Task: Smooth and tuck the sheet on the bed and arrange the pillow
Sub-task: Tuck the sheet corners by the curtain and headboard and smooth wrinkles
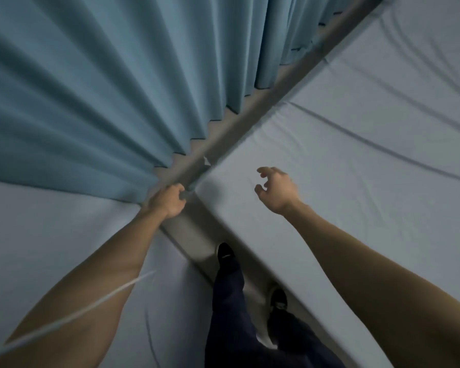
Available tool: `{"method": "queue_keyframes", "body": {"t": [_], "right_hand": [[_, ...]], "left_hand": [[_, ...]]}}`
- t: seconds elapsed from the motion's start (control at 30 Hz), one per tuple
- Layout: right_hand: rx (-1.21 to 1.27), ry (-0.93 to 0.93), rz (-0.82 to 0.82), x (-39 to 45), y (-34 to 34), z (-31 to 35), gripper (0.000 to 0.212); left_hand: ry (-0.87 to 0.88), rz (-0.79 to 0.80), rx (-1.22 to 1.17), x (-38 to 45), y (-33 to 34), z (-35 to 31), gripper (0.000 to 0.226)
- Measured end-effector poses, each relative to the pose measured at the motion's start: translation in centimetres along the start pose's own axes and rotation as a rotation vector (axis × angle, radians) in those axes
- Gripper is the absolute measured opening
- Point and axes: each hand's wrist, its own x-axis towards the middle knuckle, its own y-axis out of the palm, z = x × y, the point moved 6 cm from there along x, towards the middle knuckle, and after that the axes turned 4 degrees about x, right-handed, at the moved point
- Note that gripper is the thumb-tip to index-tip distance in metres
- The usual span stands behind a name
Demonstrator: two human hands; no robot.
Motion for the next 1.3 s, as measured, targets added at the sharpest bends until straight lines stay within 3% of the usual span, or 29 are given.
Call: {"method": "queue_keyframes", "body": {"t": [0.27,0.5,0.77,1.03,1.3], "right_hand": [[-0.025,-0.071,0.055,8.8,5.8,2.1,0.050],[0.156,0.043,-0.075,7.4,1.0,0.2,0.050],[0.350,0.326,-0.212,8.2,-0.2,-2.7,0.048],[0.572,0.626,-0.479,9.2,4.9,1.3,0.046],[0.814,0.842,-0.625,7.5,11.7,2.7,0.044]], "left_hand": [[-0.010,0.056,-0.006,8.0,2.1,3.3,0.052],[0.071,0.105,0.034,7.9,-2.3,-2.9,0.055],[0.394,0.252,0.267,13.7,-5.3,-12.2,0.048],[0.730,0.296,0.593,22.0,-9.6,-17.2,0.048],[0.819,0.458,0.775,22.3,-5.5,-19.3,0.047]]}}
